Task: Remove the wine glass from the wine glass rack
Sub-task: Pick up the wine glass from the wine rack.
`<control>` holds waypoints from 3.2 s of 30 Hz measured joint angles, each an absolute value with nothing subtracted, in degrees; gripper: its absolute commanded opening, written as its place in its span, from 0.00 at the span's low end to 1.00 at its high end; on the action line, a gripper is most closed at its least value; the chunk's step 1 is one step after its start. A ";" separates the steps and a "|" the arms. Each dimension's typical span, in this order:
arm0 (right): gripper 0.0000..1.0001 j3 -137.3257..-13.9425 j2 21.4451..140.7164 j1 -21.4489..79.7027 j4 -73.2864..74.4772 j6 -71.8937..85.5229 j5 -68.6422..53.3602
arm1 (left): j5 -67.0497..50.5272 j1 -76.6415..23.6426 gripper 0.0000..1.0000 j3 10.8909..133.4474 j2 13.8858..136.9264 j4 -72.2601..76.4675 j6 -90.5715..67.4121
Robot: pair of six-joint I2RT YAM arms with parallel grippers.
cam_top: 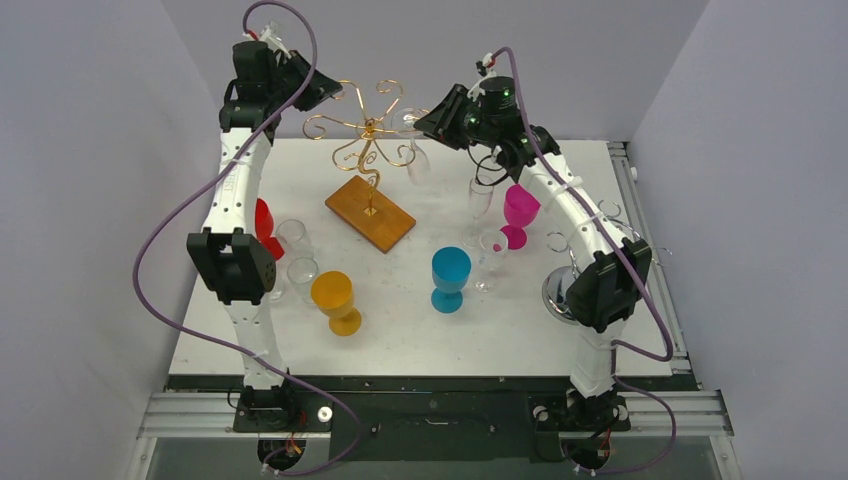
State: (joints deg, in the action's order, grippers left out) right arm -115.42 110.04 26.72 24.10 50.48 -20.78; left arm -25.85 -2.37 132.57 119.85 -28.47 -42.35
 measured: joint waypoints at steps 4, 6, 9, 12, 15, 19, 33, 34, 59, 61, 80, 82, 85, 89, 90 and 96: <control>0.00 -116.25 110.48 27.07 24.51 51.33 -20.73 | -25.82 -2.09 0.13 132.57 120.05 -28.56 -42.17; 0.00 -116.40 110.50 27.42 24.62 51.72 -20.38 | -25.85 -2.11 0.15 132.49 120.27 -28.60 -42.17; 0.00 -116.68 110.63 27.59 24.77 52.14 -20.10 | -25.85 -2.13 0.21 132.49 120.81 -28.38 -42.19; 0.00 -117.40 111.42 27.59 24.73 52.62 -19.97 | -25.78 -2.07 0.28 132.46 121.01 -28.29 -42.17; 0.00 -117.80 111.57 27.59 24.91 53.04 -19.81 | -25.93 -1.74 0.32 132.44 121.08 -28.56 -42.15; 0.00 -119.07 112.44 27.59 25.32 53.43 -19.75 | -25.98 -1.39 0.37 132.25 121.27 -28.49 -42.17; 0.00 -121.51 114.28 27.97 25.76 54.50 -19.33 | -29.56 -0.71 0.51 132.25 122.02 -25.04 -44.40; 0.00 -121.58 114.28 27.97 25.76 54.52 -19.33 | -30.09 -0.82 0.51 132.25 122.04 -24.77 -44.64; 0.00 -121.62 114.30 27.97 25.80 54.94 -19.33 | -33.30 -0.60 0.68 133.29 120.62 -25.23 -41.60; 0.00 -121.62 114.30 27.97 25.80 54.98 -19.33 | -33.30 -0.56 0.68 133.29 120.44 -25.63 -41.36; 0.00 -121.62 114.30 27.97 25.76 55.16 -19.29 | -35.22 1.83 0.68 134.65 119.11 -24.56 -44.23; 0.00 -121.62 114.30 27.97 25.76 55.16 -19.31 | -35.22 1.85 0.66 134.67 118.80 -23.99 -44.38; 0.00 -121.62 114.30 27.97 25.76 55.18 -19.29 | -35.24 1.85 0.60 134.67 118.48 -23.68 -44.45; 0.00 -121.62 114.30 28.01 25.76 55.18 -19.27 | -35.24 1.85 0.54 134.67 117.71 -23.73 -44.73; 0.00 -121.62 114.30 28.03 25.76 55.18 -19.25 | -35.29 1.85 0.53 134.67 117.38 -23.75 -44.80; 0.00 -121.62 114.30 28.18 25.58 55.20 -18.85 | -36.71 1.67 0.50 133.08 113.08 -22.90 -46.54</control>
